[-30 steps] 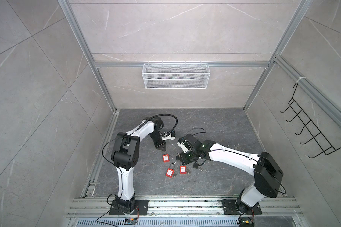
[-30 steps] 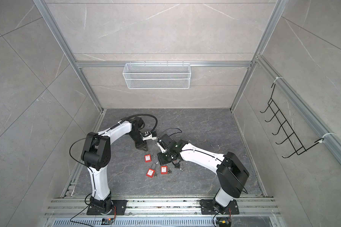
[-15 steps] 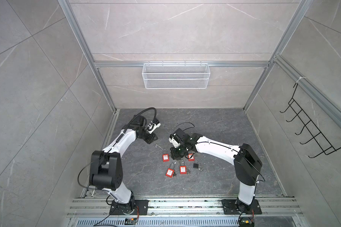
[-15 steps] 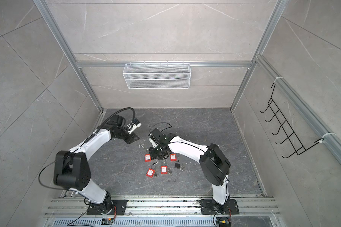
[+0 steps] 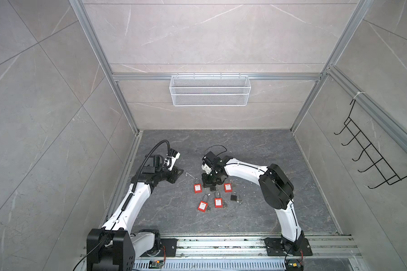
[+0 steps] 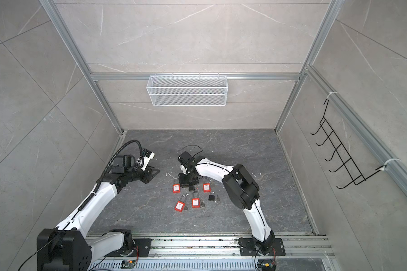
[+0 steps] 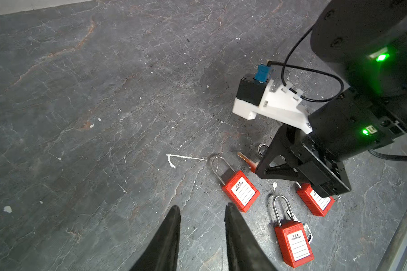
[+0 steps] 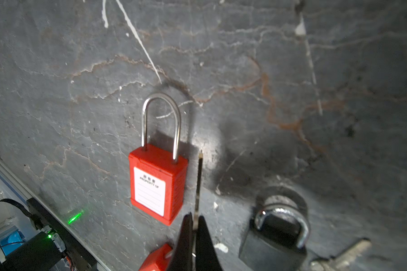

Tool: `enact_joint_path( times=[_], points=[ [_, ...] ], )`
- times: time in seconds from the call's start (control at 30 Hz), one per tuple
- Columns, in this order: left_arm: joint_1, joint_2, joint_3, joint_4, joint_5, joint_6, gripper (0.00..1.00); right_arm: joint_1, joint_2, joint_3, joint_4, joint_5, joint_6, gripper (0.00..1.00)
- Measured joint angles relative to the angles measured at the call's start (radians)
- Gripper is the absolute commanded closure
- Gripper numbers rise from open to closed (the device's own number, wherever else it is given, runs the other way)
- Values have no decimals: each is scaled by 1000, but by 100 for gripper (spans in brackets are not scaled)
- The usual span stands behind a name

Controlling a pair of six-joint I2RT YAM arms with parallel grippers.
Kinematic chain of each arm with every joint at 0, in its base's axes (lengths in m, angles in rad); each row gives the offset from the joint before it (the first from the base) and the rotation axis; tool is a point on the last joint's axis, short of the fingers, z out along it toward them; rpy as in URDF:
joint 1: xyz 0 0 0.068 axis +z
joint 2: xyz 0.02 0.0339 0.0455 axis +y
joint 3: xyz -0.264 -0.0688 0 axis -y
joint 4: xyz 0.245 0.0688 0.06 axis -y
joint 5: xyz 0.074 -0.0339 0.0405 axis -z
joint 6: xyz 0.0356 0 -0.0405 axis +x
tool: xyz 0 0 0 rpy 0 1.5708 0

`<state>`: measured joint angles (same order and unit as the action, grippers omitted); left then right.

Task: Lock with the key

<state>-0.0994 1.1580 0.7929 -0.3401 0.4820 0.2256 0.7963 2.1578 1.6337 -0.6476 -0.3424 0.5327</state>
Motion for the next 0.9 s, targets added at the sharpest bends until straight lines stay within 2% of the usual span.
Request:
enact_joint_path(
  times=[0.1, 0.33, 0.57, 0.67, 0.7, 0.73, 0.8, 0.9],
  points=[
    [0, -5, -21, 6, 0, -15, 65, 2, 24, 34, -7, -6, -1, 90],
    [0, -37, -51, 11, -4, -42, 64, 1, 40, 55, -43, 48, 7, 67],
    [0, -76, -65, 33, -7, -78, 62, 0, 10, 55, -57, 105, -14, 60],
    [0, -110, -92, 53, -36, -97, 54, -2, -68, 52, -74, 182, -54, 57],
    [3, -124, -104, 64, -59, -105, 51, -5, -113, 38, -72, 222, -71, 50],
    [6, -136, -116, 76, -74, -114, 48, -10, -166, 11, -64, 272, -79, 38],
    [24, -157, -146, 110, -143, -132, 32, -32, -317, -95, -27, 414, -97, 1],
    [56, -154, -192, 174, -255, -165, 31, -115, -610, -370, 118, 653, -144, 0]
  ],
)
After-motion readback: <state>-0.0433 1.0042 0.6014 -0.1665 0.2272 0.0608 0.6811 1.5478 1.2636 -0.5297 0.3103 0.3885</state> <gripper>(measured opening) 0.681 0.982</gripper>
